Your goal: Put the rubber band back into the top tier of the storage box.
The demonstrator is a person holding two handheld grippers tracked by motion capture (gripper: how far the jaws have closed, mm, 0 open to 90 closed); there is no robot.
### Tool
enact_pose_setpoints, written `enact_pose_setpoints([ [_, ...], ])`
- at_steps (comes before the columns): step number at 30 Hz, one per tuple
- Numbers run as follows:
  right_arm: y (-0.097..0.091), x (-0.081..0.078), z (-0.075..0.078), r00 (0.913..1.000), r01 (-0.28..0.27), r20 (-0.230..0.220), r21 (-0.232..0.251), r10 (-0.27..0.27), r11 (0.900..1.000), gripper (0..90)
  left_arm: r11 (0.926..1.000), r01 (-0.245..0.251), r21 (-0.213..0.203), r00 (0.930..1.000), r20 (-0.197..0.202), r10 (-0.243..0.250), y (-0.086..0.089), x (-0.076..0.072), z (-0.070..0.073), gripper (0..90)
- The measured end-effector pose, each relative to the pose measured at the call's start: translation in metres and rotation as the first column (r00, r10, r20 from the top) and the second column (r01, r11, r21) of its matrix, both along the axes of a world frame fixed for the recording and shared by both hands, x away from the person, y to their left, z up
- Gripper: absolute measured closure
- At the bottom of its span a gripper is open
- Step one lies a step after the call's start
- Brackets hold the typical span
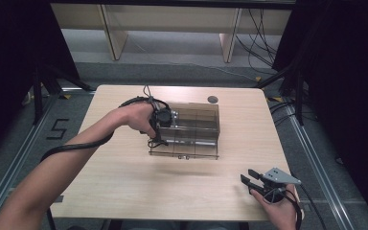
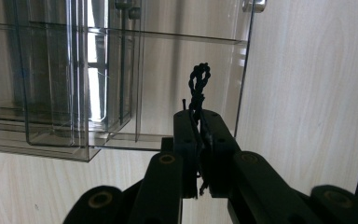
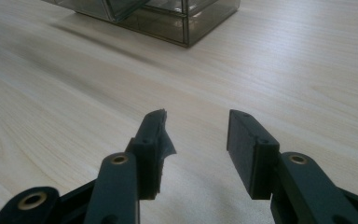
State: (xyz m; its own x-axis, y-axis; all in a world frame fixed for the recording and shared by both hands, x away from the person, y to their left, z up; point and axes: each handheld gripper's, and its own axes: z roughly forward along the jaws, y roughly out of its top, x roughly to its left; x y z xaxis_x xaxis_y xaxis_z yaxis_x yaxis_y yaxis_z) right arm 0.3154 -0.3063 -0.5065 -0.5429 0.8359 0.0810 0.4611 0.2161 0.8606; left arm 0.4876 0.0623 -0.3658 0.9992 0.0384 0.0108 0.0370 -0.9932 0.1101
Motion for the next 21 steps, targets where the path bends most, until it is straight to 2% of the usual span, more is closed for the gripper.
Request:
enact_pose_setpoints([
  [21,0.0,0.0,0.0,1.0,-0.003,-0.002,-0.004,0.003,1.0,57.9,1.0,0.0,0.004,1.0,-0.003,0.0,-0.01,0.003,-0.008,84.7],
])
